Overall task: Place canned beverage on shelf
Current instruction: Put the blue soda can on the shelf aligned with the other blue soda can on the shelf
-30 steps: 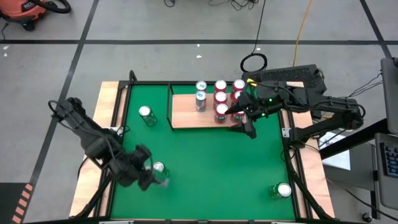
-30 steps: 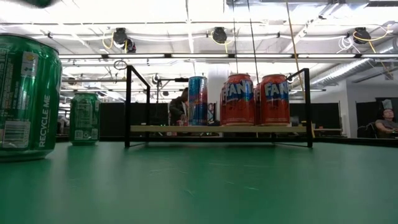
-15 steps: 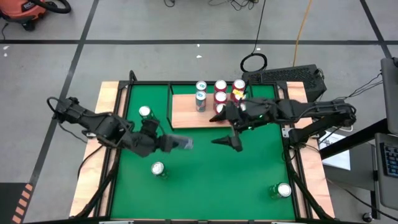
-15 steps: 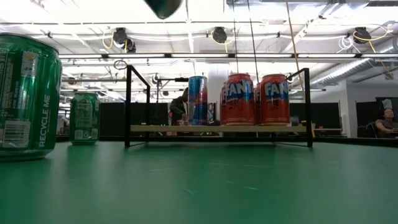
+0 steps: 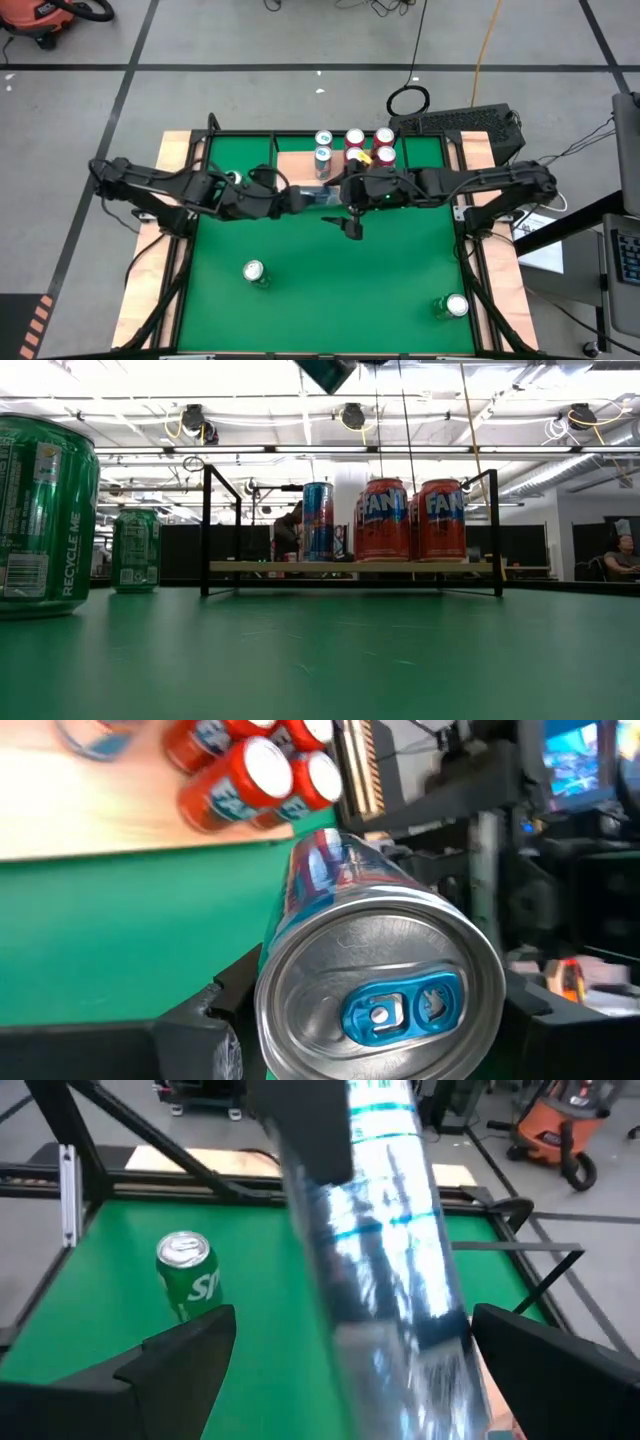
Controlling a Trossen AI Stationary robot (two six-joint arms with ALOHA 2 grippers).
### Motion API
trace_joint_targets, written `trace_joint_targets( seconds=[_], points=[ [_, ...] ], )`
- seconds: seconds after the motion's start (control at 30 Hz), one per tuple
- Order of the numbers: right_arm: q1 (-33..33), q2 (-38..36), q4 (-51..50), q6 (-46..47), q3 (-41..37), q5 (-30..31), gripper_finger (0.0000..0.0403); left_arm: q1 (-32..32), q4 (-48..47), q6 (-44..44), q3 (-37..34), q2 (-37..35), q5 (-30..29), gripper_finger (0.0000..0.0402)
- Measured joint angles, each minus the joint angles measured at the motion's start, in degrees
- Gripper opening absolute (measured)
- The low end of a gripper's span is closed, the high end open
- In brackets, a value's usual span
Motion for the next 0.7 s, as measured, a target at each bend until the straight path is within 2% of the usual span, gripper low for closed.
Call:
trace_joint_targets(
  seconds=[0.3,0.7],
  points=[
    [-0.17,2.2,0.47,-3.85,0.0,0.99,0.0375,0.19,1.45,0.1,0.0,2.48,4.12,0.0222],
    [-0.19,3.19,-0.16,-4.13,0.0,-2.18,0.0251,0.16,1.51,0.05,0.0,2.52,4.23,0.0222]
  ],
)
